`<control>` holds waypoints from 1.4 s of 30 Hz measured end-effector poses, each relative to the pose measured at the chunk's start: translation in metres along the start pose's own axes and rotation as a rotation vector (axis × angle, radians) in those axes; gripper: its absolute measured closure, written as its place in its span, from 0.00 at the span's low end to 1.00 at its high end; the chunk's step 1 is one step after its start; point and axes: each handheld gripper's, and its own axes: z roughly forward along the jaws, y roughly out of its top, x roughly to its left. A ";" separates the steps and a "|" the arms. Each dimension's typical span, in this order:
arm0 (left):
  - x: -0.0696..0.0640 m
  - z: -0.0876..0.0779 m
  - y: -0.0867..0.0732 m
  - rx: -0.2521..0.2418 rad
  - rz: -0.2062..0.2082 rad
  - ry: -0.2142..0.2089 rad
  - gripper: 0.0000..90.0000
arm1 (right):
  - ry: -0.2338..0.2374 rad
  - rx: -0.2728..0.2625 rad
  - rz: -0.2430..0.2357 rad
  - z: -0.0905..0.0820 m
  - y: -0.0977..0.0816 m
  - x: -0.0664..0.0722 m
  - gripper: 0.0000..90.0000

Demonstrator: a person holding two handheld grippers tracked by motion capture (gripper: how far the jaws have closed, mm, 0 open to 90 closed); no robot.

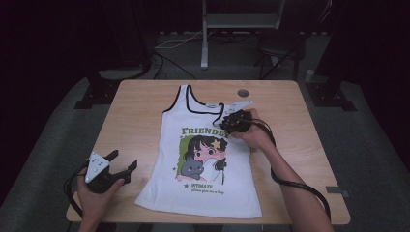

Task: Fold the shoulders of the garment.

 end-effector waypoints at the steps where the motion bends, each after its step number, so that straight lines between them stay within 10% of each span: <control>1: 0.000 0.000 0.000 0.000 0.000 -0.001 0.23 | -0.006 0.014 -0.011 0.002 -0.001 0.001 0.79; 7: 0.001 0.000 0.000 -0.005 -0.010 -0.004 0.23 | 0.009 0.035 -0.021 0.000 -0.002 0.004 0.92; 19: 0.000 0.000 0.000 -0.002 -0.002 0.000 0.23 | 0.049 0.054 -0.057 -0.008 -0.007 0.013 0.87; 30: 0.003 0.000 0.000 -0.001 -0.025 -0.007 0.23 | 0.022 -0.033 0.078 -0.025 -0.014 0.018 0.32; 42: 0.002 0.001 0.000 0.000 -0.019 0.000 0.23 | 0.020 -0.104 0.219 -0.039 -0.022 0.024 0.16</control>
